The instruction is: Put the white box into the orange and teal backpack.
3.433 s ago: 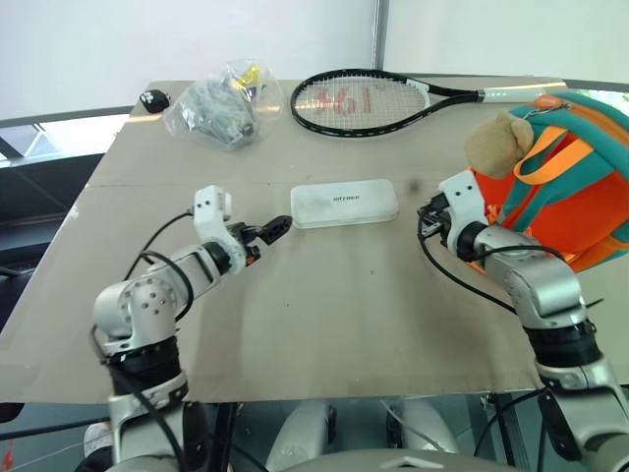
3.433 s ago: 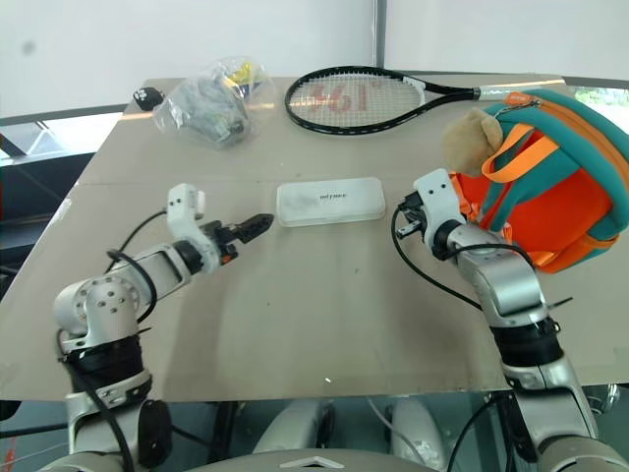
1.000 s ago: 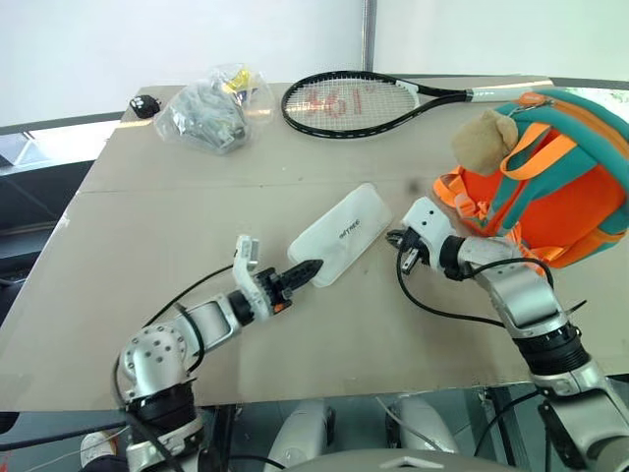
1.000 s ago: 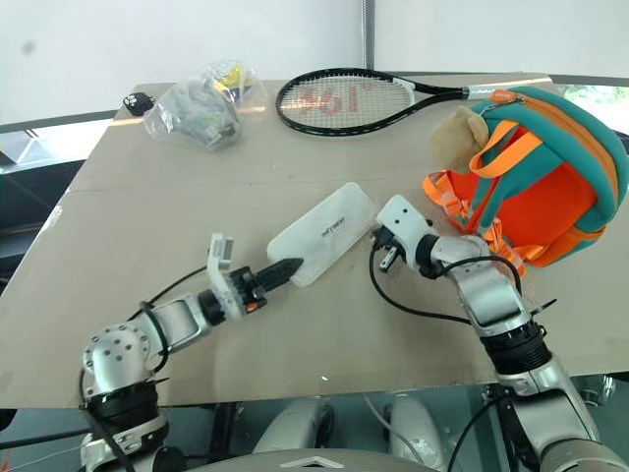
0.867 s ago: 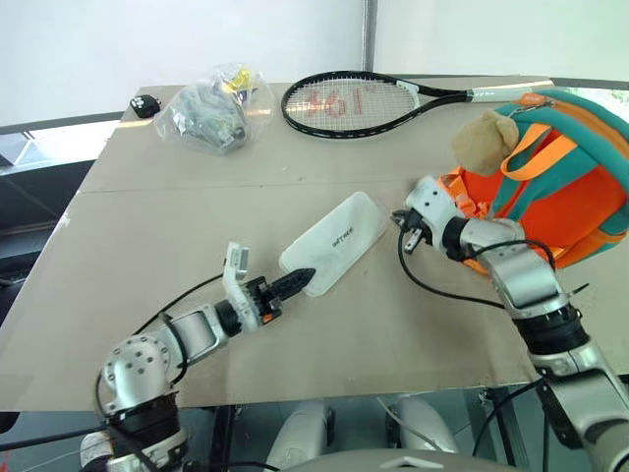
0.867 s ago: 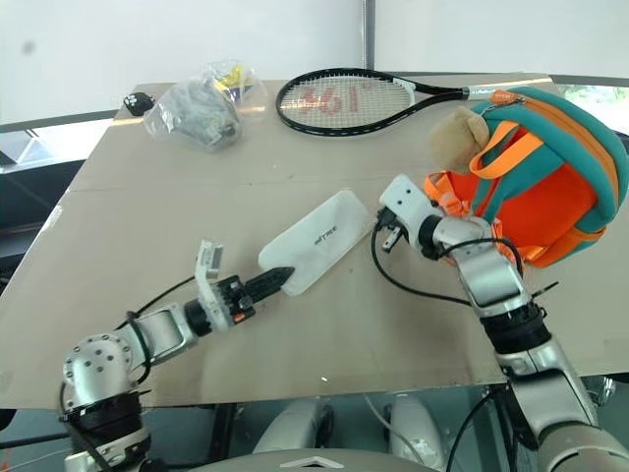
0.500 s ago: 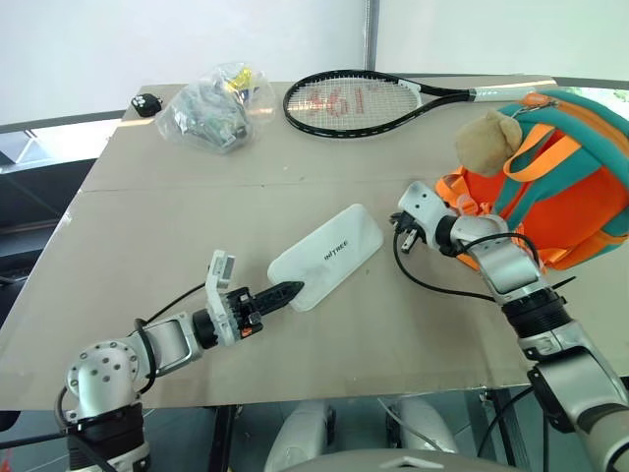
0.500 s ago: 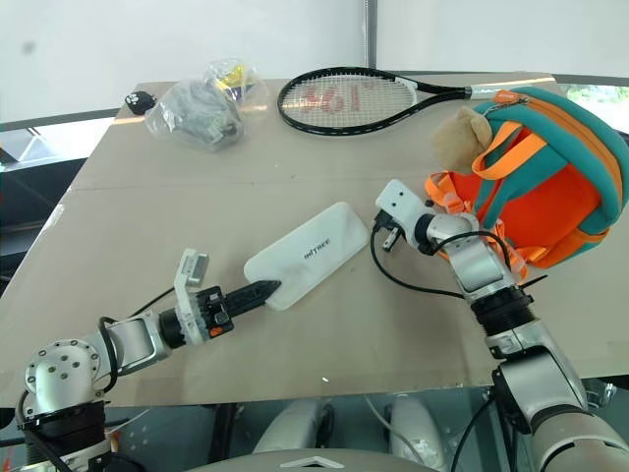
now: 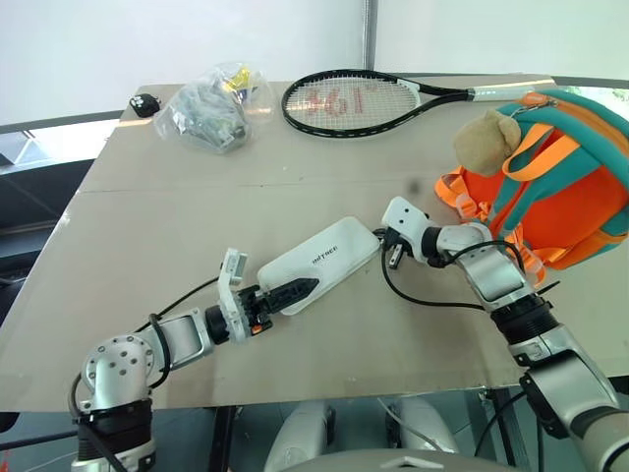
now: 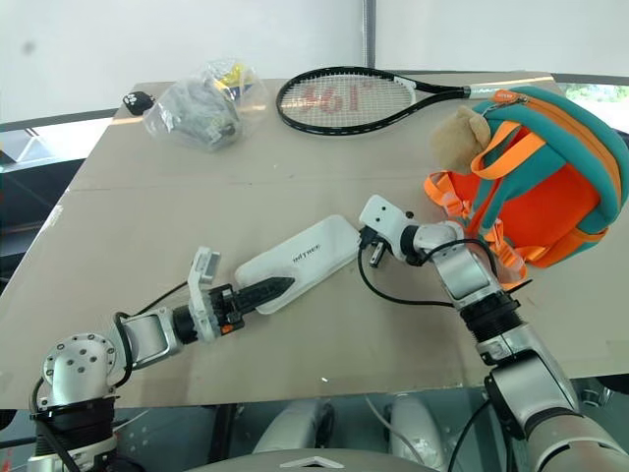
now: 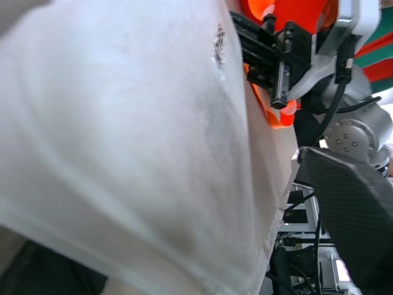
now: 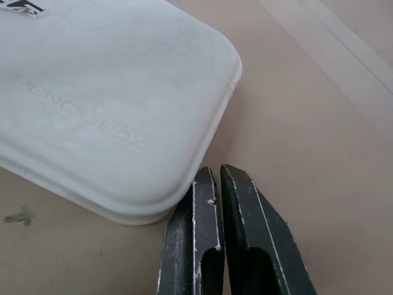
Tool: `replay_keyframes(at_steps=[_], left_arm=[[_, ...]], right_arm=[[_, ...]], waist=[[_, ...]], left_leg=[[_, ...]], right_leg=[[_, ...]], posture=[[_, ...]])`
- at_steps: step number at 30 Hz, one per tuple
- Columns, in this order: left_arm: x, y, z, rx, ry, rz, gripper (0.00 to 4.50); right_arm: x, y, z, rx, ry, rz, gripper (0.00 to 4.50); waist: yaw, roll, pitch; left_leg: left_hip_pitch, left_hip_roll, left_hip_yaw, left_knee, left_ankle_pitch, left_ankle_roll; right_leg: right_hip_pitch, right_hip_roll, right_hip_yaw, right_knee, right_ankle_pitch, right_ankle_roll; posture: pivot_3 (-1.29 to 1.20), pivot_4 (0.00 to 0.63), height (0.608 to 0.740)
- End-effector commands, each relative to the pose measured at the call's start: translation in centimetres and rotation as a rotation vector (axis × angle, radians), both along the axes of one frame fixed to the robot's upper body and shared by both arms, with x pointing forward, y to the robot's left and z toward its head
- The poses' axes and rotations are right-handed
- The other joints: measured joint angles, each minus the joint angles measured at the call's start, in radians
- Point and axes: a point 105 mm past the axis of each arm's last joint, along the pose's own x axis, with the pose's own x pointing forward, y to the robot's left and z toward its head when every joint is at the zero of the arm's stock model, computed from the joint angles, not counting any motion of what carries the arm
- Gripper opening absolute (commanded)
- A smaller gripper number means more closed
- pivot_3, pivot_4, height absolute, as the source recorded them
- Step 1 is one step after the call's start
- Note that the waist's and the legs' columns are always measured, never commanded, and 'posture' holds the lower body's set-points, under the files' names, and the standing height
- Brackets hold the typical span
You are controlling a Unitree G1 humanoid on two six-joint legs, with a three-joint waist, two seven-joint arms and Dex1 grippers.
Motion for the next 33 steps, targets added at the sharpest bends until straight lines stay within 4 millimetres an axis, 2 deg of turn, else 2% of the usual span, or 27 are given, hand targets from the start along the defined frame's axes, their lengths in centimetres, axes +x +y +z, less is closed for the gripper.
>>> replay_keyframes(at_steps=[1, 2, 4, 9, 10, 13, 17, 18, 20, 22, 25, 27, 28, 33], left_arm=[[0.7, 0.1, 0.6, -0.030, -0.027, 0.040, 4.44], [0.9, 0.2, 0.6, -0.042, -0.023, 0.053, 3.98], [1.0, 0.2, 0.9, -0.093, -0.017, 0.059, 3.68], [1.0, 0.2, 1.2, -0.155, 0.006, 0.066, 1.31], [1.0, 0.3, 1.2, -0.160, 0.007, 0.067, 1.21], [0.9, 0.2, 1.4, -0.179, 0.008, 0.070, 1.20], [0.8, -0.2, 2.0, -0.145, -0.042, 0.054, 1.20], [0.9, -0.4, 2.3, -0.135, -0.065, 0.051, 1.20], [1.5, -1.1, 3.3, -0.110, -0.144, 0.043, 1.20], [2.0, -1.6, 3.9, -0.079, -0.205, 0.037, 1.20], [2.6, -1.9, 4.3, -0.052, -0.253, 0.030, 1.20], [3.0, -2.1, 4.6, -0.039, -0.285, 0.011, 1.20], [3.1, -2.3, 4.7, -0.033, -0.300, -0.003, 1.20], [3.8, -2.9, 5.3, 0.022, -0.403, -0.069, 1.20]], right_arm=[[-0.7, 0.8, 1.2, 0.013, -0.038, 0.048, 0.00], [-0.8, 0.8, 1.1, 0.013, -0.037, 0.051, 0.00], [-1.1, 0.8, 1.1, 0.015, -0.031, 0.058, 0.00], [-1.9, 0.2, 0.9, 0.017, -0.024, 0.054, 0.00], [-2.0, 0.0, 1.0, 0.023, -0.022, 0.046, 0.00], [-2.5, -1.2, 1.9, 0.074, -0.037, 0.000, 0.00], [-3.8, -2.9, 4.8, 0.233, -0.030, -0.080, 0.00], [-4.2, -3.4, 5.8, 0.295, -0.028, -0.118, 0.26], [-6.9, -5.1, 8.1, 0.434, -0.010, -0.172, 0.83], [-10.2, -6.2, 9.6, 0.529, 0.015, -0.195, 1.81], [-14.7, -7.7, 9.6, 0.535, 0.079, -0.203, 3.29], [-15.9, -9.6, 8.8, 0.468, 0.105, -0.307, 4.27], [-16.0, -10.9, 8.5, 0.440, 0.098, -0.388, 4.43], [-15.1, -15.7, 8.6, 0.424, 0.015, -0.731, 4.43]], waist=[[0.001, 0.000, 0.000], [0.001, 0.000, 0.000], [0.002, 0.000, 0.000], [0.001, 0.000, 0.000], [0.000, 0.000, 0.000], [0.002, 0.000, 0.000], [0.005, 0.000, 0.000], [0.005, 0.000, 0.000], [0.013, 0.000, 0.000], [0.029, 0.000, 0.001], [0.034, 0.001, 0.001], [0.031, 0.001, 0.001], [0.030, 0.001, 0.001], [0.028, 0.001, 0.002]], left_leg=[[0.000, 0.000, 0.000, 0.000, 0.000, 0.000], [0.000, 0.000, 0.000, 0.000, 0.000, 0.000], [0.000, 0.000, 0.000, 0.000, 0.000, 0.000], [0.000, 0.000, 0.000, 0.000, 0.000, 0.000], [0.000, 0.000, 0.000, 0.000, 0.000, 0.000], [0.000, 0.000, 0.000, 0.000, 0.000, 0.000], [-0.001, 0.000, 0.000, 0.000, 0.000, 0.000], [-0.001, 0.000, 0.000, 0.000, 0.000, 0.000], [-0.001, 0.000, -0.001, -0.001, 0.000, 0.000], [-0.004, 0.000, -0.003, -0.001, 0.000, 0.000], [-0.007, 0.000, -0.004, -0.002, 0.000, 0.000], [-0.007, 0.000, -0.003, -0.002, 0.000, 0.000], [-0.006, 0.000, -0.002, -0.002, 0.000, 0.000], [-0.002, 0.000, 0.001, -0.002, 0.000, 0.001]], right_leg=[[0.000, 0.000, 0.000, 0.000, 0.000, 0.000], [0.000, 0.000, 0.000, 0.000, 0.000, 0.000], [0.000, 0.000, 0.000, 0.000, 0.000, 0.000], [0.000, 0.000, 0.000, 0.000, 0.000, 0.000], [0.000, 0.000, 0.000, 0.000, 0.000, 0.000], [0.000, 0.000, 0.000, 0.000, 0.000, 0.000], [0.000, 0.000, 0.000, -0.001, 0.000, 0.000], [0.000, 0.000, 0.000, -0.001, 0.000, 0.000], [0.000, 0.000, 0.000, -0.002, 0.000, 0.000], [0.000, 0.000, -0.002, -0.004, 0.000, 0.000], [0.000, 0.000, -0.003, -0.010, 0.000, 0.000], [0.001, -0.001, -0.003, -0.011, 0.000, 0.000], [0.001, 0.000, -0.002, -0.011, 0.000, 0.000], [0.003, 0.001, 0.000, -0.009, 0.000, 0.000]], posture=[[0.00, 0.150, 0.740], [0.00, 0.150, 0.740], [0.00, 0.150, 0.740], [0.00, 0.150, 0.740], [0.00, 0.150, 0.740], [0.00, 0.150, 0.740], [0.00, 0.150, 0.740], [0.00, 0.150, 0.740], [0.00, 0.150, 0.740], [0.00, 0.150, 0.740], [0.00, 0.150, 0.740], [0.00, 0.150, 0.740], [0.00, 0.150, 0.740], [0.00, 0.150, 0.740]])
